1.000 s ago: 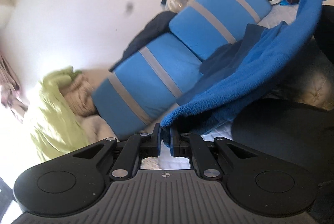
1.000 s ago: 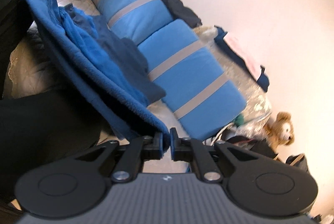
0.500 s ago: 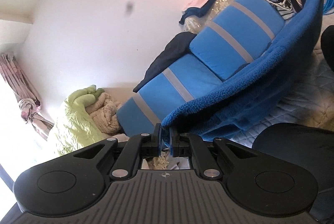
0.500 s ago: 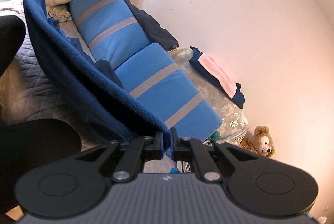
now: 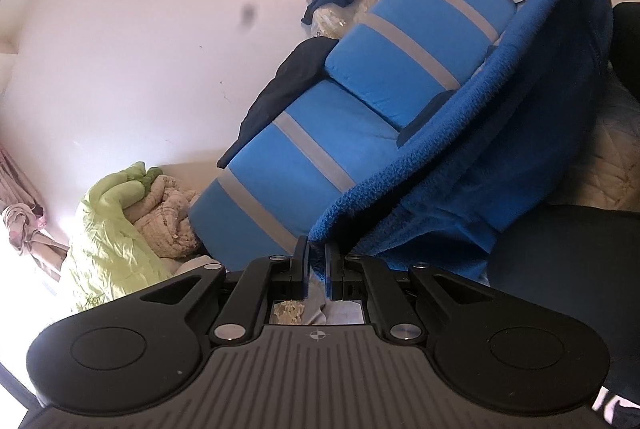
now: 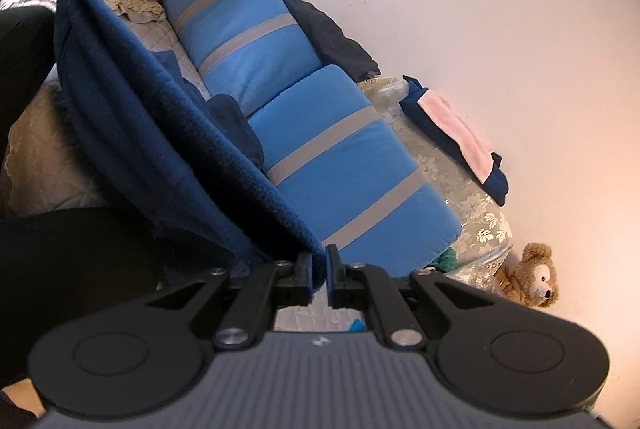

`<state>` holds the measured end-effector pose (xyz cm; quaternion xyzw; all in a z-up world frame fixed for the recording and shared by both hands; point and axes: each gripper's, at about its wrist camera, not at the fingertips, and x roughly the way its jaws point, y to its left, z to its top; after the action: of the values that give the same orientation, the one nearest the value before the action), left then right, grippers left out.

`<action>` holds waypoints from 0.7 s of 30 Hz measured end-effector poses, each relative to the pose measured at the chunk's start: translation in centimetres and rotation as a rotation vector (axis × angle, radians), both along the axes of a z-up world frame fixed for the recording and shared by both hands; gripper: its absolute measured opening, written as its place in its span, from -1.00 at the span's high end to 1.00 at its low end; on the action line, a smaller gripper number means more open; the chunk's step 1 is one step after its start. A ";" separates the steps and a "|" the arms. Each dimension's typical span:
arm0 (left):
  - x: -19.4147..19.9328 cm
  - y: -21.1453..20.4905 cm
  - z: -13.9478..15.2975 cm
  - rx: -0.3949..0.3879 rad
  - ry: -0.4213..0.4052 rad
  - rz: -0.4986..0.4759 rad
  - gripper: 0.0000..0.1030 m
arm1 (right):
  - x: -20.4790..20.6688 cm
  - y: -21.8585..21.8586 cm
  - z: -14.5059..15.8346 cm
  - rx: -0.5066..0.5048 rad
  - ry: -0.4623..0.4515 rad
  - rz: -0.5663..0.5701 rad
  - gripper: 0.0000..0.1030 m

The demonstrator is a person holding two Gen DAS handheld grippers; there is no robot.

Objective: Fold clothes

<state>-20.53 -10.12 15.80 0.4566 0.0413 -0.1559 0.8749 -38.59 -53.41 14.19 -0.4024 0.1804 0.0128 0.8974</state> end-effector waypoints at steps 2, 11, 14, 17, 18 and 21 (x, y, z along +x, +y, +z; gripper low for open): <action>0.7 -0.1 0.1 -0.002 0.003 -0.003 0.85 | 1.1 -0.4 0.2 0.033 0.012 -0.006 0.73; 4.3 -0.7 0.8 -0.085 0.068 -0.007 0.85 | 6.0 -2.0 0.3 0.144 0.077 -0.040 0.71; 5.3 -0.8 1.0 -0.125 0.091 -0.001 0.85 | 7.8 -2.8 0.2 0.204 0.117 -0.063 0.71; 6.3 -0.9 1.3 -0.151 0.119 -0.001 0.85 | 9.5 -3.7 0.1 0.280 0.166 -0.097 0.69; 6.6 -1.0 1.4 -0.151 0.124 -0.002 0.85 | 10.1 -4.0 0.1 0.305 0.180 -0.107 0.68; 7.5 -1.3 1.4 -0.148 0.142 -0.002 0.85 | 11.5 -4.8 -0.2 0.366 0.205 -0.128 0.66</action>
<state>-12.98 -11.37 17.17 0.3785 0.0912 -0.1916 0.9010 -27.09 -58.25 13.95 -0.2170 0.2906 0.0293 0.9314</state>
